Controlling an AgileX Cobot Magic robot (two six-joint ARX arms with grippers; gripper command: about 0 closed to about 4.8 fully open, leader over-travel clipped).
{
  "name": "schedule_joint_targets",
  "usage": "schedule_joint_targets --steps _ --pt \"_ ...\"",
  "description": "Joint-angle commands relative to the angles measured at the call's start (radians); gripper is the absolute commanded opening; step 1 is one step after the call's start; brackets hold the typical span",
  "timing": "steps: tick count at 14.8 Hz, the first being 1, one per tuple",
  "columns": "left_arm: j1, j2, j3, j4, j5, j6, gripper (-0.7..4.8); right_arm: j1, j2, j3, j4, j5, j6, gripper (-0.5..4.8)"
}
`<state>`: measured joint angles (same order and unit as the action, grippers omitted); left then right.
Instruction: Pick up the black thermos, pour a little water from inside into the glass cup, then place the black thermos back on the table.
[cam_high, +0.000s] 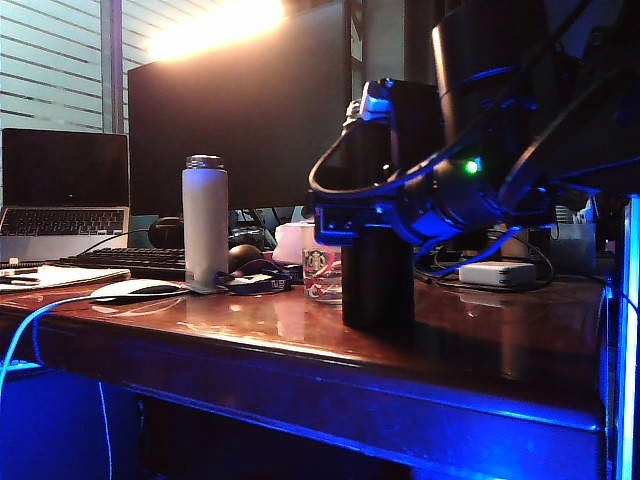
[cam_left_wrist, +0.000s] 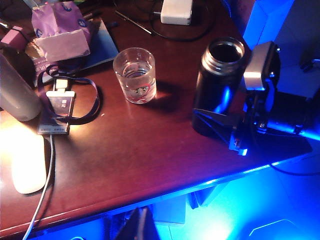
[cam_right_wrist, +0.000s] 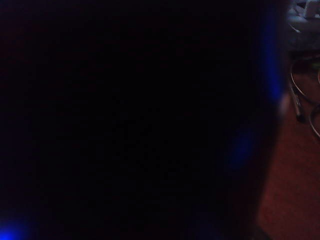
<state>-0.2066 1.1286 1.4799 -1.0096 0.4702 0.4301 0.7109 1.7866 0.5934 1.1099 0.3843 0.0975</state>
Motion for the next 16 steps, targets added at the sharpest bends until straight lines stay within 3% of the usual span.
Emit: schedule_joint_targets --steps 1,2,3,4,5,9,11,14,16 --pt "0.0 -0.002 0.003 0.009 0.005 0.004 -0.03 -0.008 -0.002 0.004 0.016 -0.004 0.005 4.79" --pt "0.0 -0.002 0.003 0.009 0.005 0.004 -0.03 -0.009 -0.002 0.004 0.008 -0.002 0.003 4.79" --pt "0.0 -0.002 0.003 0.009 0.005 0.004 -0.03 -0.011 -0.002 0.004 0.0 -0.002 0.003 3.57" --pt "0.0 -0.002 0.003 0.009 0.004 0.004 -0.03 -0.011 -0.002 0.004 -0.011 0.003 0.003 1.49" --pt "0.0 -0.002 0.003 0.009 0.004 0.004 -0.03 -0.011 -0.002 0.002 -0.018 0.007 0.003 -0.08" --pt "0.0 -0.002 0.003 0.009 0.005 0.004 -0.03 -0.011 -0.003 0.002 -0.004 -0.005 0.007 -0.01" --pt "0.0 -0.002 0.003 0.009 0.004 0.004 -0.03 -0.011 -0.006 0.002 -0.005 0.046 0.002 -0.01" --pt "0.0 -0.002 0.003 0.009 0.004 0.004 -0.03 -0.022 -0.037 0.007 -0.01 0.074 -0.134 -0.01" --pt "0.0 -0.002 0.003 0.009 0.004 0.004 -0.03 -0.056 -0.082 0.037 -0.09 0.074 -0.135 -0.01"
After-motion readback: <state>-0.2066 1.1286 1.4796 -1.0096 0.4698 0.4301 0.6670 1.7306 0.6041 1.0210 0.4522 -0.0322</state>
